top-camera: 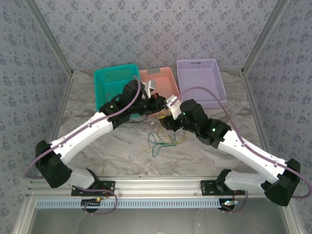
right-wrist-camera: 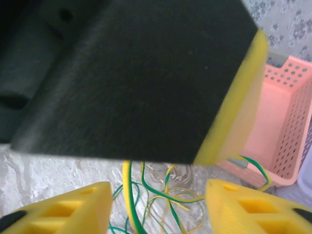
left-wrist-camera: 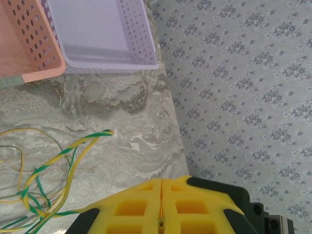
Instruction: Untangle the cables
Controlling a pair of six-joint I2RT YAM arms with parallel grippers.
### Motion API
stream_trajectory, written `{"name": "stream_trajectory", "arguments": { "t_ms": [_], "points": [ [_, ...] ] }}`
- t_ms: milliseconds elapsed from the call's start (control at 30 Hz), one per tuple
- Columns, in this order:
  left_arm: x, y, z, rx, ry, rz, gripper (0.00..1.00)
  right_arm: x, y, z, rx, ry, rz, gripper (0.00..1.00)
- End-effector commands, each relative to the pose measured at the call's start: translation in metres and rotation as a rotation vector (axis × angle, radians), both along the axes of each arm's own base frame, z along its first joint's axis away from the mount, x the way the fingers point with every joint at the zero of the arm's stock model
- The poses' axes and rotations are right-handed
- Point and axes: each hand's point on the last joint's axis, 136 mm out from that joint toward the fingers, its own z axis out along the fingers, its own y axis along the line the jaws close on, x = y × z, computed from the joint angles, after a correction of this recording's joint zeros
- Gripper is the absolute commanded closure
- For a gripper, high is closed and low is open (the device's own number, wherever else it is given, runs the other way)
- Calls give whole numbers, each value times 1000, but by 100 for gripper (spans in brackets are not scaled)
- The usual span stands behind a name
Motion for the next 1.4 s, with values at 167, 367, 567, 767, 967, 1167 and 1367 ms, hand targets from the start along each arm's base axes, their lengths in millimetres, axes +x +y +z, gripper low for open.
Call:
{"name": "stream_trajectory", "arguments": {
  "t_ms": [167,367,567,767,967,1167,1367],
  "points": [
    [-5,-6,25,-20,-57,-44,100,5,8,9,25,-18,-2,100],
    [-5,38,41,73,-183,90,28,1,-2,4,122,105,23,100],
    [-21,94,8,224,-270,153,28,-2,-16,2,239,294,41,100],
    [-38,62,-20,248,-332,-69,35,-10,-17,4,258,362,68,100],
    [-31,41,-40,358,-383,-175,36,-18,-12,9,276,389,106,100],
    [-21,24,-47,352,-408,-210,35,-25,-12,12,283,400,125,100],
    [-12,13,-44,330,-418,-207,42,-28,-10,9,286,411,136,100]
  ]
}}
